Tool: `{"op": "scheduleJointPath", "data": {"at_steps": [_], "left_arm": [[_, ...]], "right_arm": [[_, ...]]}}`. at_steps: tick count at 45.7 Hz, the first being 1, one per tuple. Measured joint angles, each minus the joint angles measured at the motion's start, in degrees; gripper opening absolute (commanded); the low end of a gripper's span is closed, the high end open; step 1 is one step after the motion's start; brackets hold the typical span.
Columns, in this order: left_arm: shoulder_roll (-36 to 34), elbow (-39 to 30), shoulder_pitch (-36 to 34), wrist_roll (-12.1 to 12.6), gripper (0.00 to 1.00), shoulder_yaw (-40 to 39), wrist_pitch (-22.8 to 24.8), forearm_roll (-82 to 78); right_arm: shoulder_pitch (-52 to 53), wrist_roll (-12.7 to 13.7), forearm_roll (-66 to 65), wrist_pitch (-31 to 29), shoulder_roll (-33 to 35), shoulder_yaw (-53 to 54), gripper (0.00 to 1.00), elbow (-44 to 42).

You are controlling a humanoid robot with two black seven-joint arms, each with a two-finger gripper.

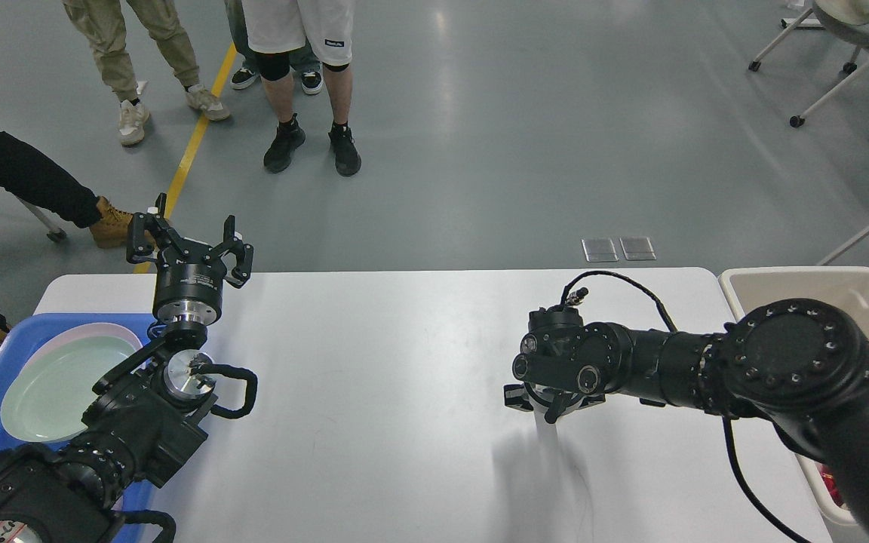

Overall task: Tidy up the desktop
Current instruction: 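Lift the paper cup high and carry it over the bin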

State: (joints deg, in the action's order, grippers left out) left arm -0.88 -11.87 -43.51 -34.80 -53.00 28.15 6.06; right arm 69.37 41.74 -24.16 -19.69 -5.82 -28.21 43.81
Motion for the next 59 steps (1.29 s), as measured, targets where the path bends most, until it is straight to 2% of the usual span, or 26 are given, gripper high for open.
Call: {"op": "scheduleJointPath", "data": {"at_steps": [12, 20, 30, 33, 39, 48, 59], "left_arm": [[0.00, 0.00, 0.00, 0.00, 0.96, 0.00, -0.01, 0.00], [0.00, 0.00, 0.00, 0.00, 0.96, 0.00, -0.01, 0.00], [0.00, 0.00, 0.00, 0.00, 0.96, 0.00, -0.01, 0.00], [0.00, 0.00, 0.00, 0.00, 0.96, 0.00, -0.01, 0.00], [0.00, 0.00, 0.00, 0.00, 0.96, 0.00, -0.02, 0.00], [0.00, 0.00, 0.00, 0.00, 0.96, 0.00, -0.05, 0.00], [0.00, 0.00, 0.00, 0.00, 0.96, 0.00, -0.05, 0.00]], "right_arm": [[9.33, 0.11, 0.25, -2.47, 11.34, 0.00, 0.00, 13.05], [15.10, 0.21, 0.34, -7.53, 19.13, -0.38, 0.00, 19.46], [26.45, 0.27, 1.52, -21.01, 27.60, -4.56, 0.00, 22.39], [32.12, 0.01, 3.50, -26.48, 29.32, -8.49, 0.00, 22.45], [41.73, -0.25, 8.59, -33.61, 31.60, -15.11, 0.00, 22.49], [55.77, -0.39, 15.51, -35.29, 33.38, -20.67, 0.00, 22.54], [64.09, -0.58, 20.98, -35.31, 33.52, -21.31, 0.00, 22.52]]}}
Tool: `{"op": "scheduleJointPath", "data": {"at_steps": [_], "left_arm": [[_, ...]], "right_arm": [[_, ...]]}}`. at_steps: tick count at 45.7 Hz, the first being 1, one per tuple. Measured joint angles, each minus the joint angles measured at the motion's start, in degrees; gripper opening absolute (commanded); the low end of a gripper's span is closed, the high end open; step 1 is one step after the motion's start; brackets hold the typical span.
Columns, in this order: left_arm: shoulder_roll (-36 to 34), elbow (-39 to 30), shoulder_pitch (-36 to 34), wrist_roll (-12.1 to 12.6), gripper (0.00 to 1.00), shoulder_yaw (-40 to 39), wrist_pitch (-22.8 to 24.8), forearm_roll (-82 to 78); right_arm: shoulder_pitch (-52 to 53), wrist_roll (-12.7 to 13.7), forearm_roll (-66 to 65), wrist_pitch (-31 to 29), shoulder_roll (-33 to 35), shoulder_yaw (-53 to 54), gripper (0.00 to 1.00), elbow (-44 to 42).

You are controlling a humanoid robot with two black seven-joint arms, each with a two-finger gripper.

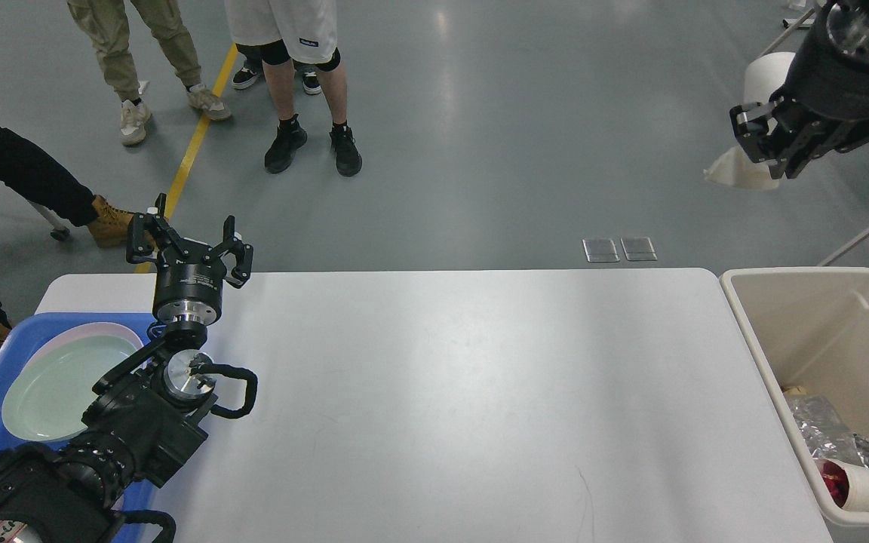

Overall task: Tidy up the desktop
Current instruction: 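Lift the paper cup high and carry it over the bin, then lower the paper cup into the white bin and release it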

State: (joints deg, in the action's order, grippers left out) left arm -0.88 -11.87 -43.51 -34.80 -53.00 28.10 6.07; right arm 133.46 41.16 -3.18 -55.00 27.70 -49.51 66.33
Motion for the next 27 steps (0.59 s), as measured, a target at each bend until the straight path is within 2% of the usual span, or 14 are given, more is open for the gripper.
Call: {"op": "scheduleJointPath", "data": {"at_steps": [7, 13, 16, 27], "left_arm": [[0.00, 0.00, 0.00, 0.00, 0.96, 0.00, 0.00, 0.00], [0.00, 0.00, 0.00, 0.00, 0.96, 0.00, 0.00, 0.00], [0.00, 0.00, 0.00, 0.00, 0.96, 0.00, 0.01, 0.00], [0.00, 0.00, 0.00, 0.00, 0.96, 0.00, 0.07, 0.00]], "right_arm": [[1.70, -0.02, 1.55, 0.00, 0.44, -0.62, 0.00, -0.51], [0.54, 0.07, 0.75, -0.01, 3.06, -6.06, 0.00, -4.03], [-2.25, 0.15, -0.01, -0.01, 4.30, -8.45, 0.00, -9.17], [-22.13, 0.16, -1.16, -0.01, 7.40, -10.42, 0.00, -37.83]]}}
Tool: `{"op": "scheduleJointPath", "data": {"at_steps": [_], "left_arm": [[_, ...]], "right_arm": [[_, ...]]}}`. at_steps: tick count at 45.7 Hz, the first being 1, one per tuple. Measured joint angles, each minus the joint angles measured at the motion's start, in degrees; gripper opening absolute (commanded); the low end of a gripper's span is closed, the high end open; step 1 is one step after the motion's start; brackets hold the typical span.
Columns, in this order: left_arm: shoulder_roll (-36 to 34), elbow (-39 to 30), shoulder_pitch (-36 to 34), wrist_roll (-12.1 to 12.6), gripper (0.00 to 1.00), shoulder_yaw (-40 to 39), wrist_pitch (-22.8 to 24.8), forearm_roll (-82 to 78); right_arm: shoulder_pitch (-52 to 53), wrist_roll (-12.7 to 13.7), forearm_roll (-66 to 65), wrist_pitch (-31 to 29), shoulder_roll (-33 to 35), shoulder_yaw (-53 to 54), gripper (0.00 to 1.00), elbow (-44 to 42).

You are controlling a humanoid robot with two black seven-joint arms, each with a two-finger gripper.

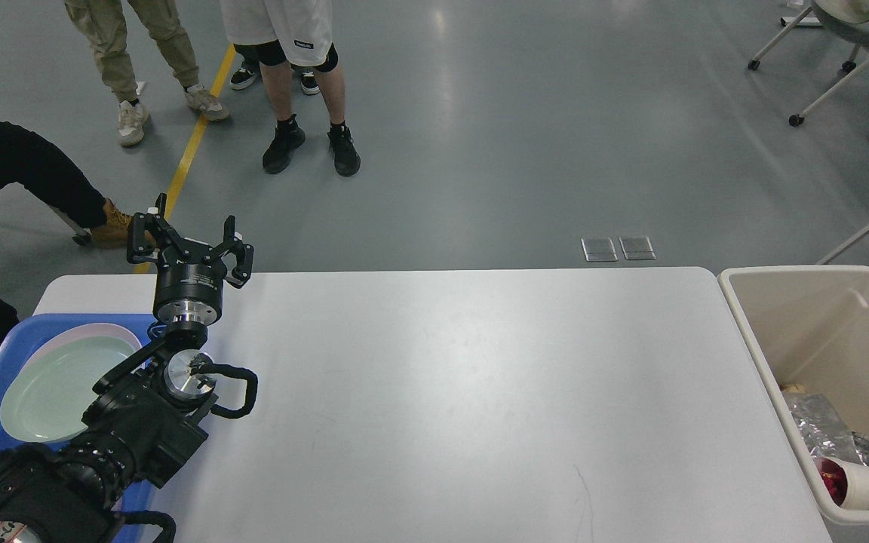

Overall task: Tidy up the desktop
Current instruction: 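Lower the paper cup into the white bin and release it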

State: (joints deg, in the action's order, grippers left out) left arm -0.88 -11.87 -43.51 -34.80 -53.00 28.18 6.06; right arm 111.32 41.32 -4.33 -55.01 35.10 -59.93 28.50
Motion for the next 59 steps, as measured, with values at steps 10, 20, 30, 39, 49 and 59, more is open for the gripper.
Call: {"op": "scheduleJointPath", "data": {"at_steps": [10, 20, 30, 39, 49, 59], "left_arm": [[0.00, 0.00, 0.00, 0.00, 0.96, 0.00, 0.00, 0.00], [0.00, 0.00, 0.00, 0.00, 0.96, 0.00, 0.00, 0.00], [0.00, 0.00, 0.00, 0.00, 0.96, 0.00, -0.01, 0.00], [0.01, 0.00, 0.00, 0.00, 0.96, 0.00, -0.01, 0.00], [0.01, 0.00, 0.00, 0.00, 0.96, 0.00, -0.02, 0.00], [0.01, 0.00, 0.00, 0.00, 0.96, 0.00, -0.02, 0.00]], "right_arm": [[-17.56, -0.01, -1.10, 0.08, -0.15, -0.03, 0.00, -7.53], [-34.36, -0.11, -6.62, 17.92, -6.11, 0.51, 0.00, -7.17], [-48.78, -0.18, -14.54, 36.59, -11.84, 5.33, 0.00, -6.37], [-55.84, -0.24, -22.64, 42.73, -13.90, 12.70, 0.00, -6.41], [-59.41, -0.28, -24.22, 44.24, -15.83, 14.92, 0.00, -6.59], [-61.65, -0.28, -24.23, 44.55, -17.51, 15.27, 0.00, -6.57]]}}
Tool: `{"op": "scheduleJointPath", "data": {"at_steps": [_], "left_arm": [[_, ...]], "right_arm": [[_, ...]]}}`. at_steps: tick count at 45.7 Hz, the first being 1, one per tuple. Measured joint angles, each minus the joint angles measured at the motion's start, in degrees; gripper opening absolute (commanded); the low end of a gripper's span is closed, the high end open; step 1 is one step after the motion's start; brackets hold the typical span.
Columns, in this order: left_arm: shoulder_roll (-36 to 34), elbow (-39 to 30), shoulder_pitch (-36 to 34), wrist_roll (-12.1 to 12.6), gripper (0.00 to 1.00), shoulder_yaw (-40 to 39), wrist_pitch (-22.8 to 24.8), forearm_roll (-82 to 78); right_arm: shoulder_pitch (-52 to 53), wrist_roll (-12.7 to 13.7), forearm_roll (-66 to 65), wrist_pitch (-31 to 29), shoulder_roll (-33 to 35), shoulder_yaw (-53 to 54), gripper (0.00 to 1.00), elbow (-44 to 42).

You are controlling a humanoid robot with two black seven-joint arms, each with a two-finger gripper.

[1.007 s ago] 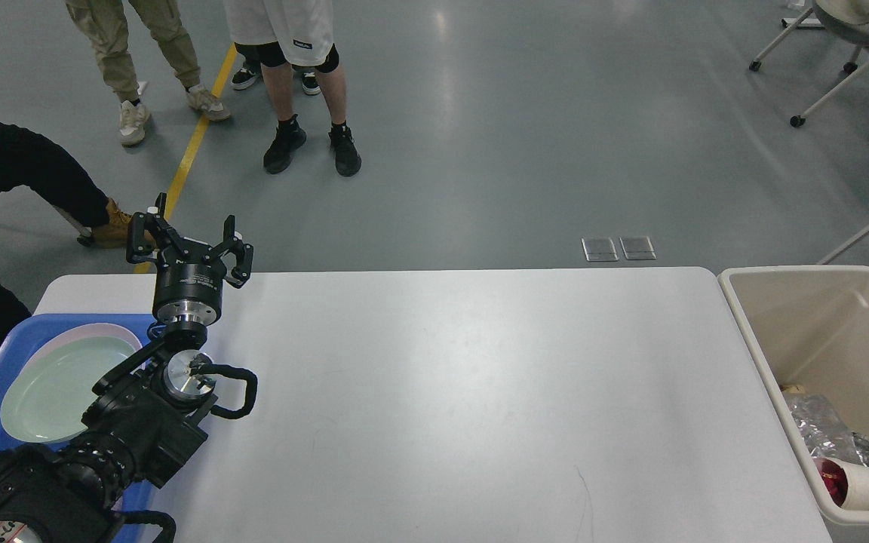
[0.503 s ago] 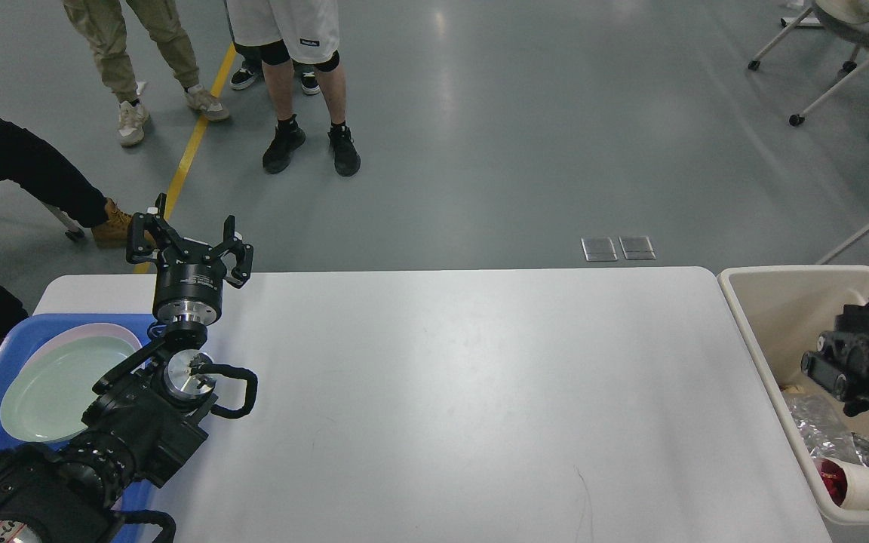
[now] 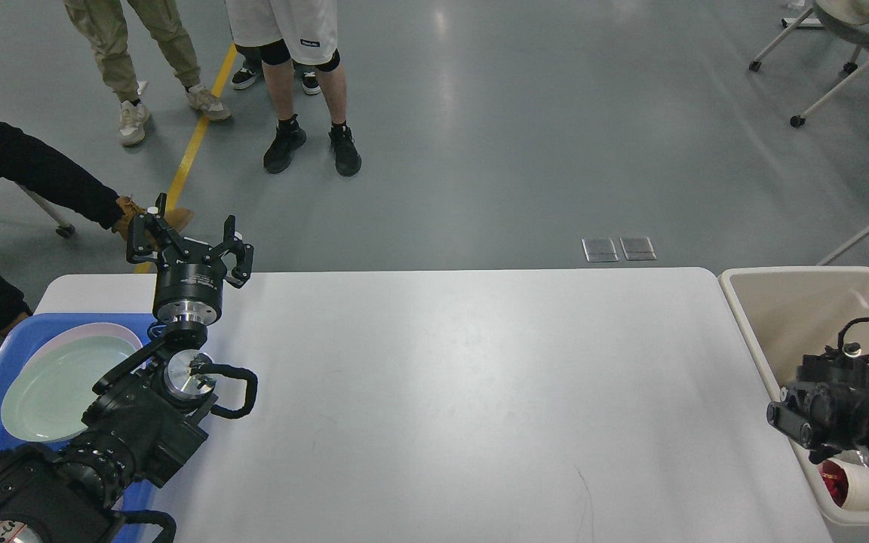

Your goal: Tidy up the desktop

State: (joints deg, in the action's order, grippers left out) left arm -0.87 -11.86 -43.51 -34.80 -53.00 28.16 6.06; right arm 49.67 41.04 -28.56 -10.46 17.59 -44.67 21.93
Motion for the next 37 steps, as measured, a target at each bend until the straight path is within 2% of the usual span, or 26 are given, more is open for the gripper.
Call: {"op": "scheduleJointPath", "data": {"at_steps": [7, 9, 12, 16, 18, 21, 37], "left_arm": [[0.00, 0.00, 0.00, 0.00, 0.96, 0.00, 0.00, 0.00], [0.00, 0.00, 0.00, 0.00, 0.96, 0.00, 0.00, 0.00], [0.00, 0.00, 0.00, 0.00, 0.96, 0.00, 0.00, 0.00], [0.00, 0.00, 0.00, 0.00, 0.96, 0.00, -0.03, 0.00], [0.00, 0.00, 0.00, 0.00, 0.96, 0.00, -0.03, 0.00], [0.00, 0.00, 0.00, 0.00, 0.96, 0.00, -0.03, 0.00], [-0.01, 0.00, 0.00, 0.00, 0.96, 0.00, -0.03, 0.00]], "right_arm": [[-1.17, 0.00, -0.02, -0.02, -0.93, 0.03, 0.02, 0.18], [-1.34, 0.00, -0.01, -0.05, -1.00, 0.03, 0.20, 0.21], [-1.42, 0.00, -0.01, -0.07, -1.14, 0.03, 0.42, 0.21], [-1.42, 0.02, -0.01, -0.05, -1.37, 0.03, 0.78, 0.15], [-1.42, 0.05, 0.10, 0.02, -1.39, 0.10, 0.88, 0.04], [-1.42, 0.08, 0.36, 0.06, -1.41, 0.63, 0.96, -0.21], [-1.52, 0.26, 0.97, 0.29, -0.92, 5.50, 0.99, -1.00]]}}
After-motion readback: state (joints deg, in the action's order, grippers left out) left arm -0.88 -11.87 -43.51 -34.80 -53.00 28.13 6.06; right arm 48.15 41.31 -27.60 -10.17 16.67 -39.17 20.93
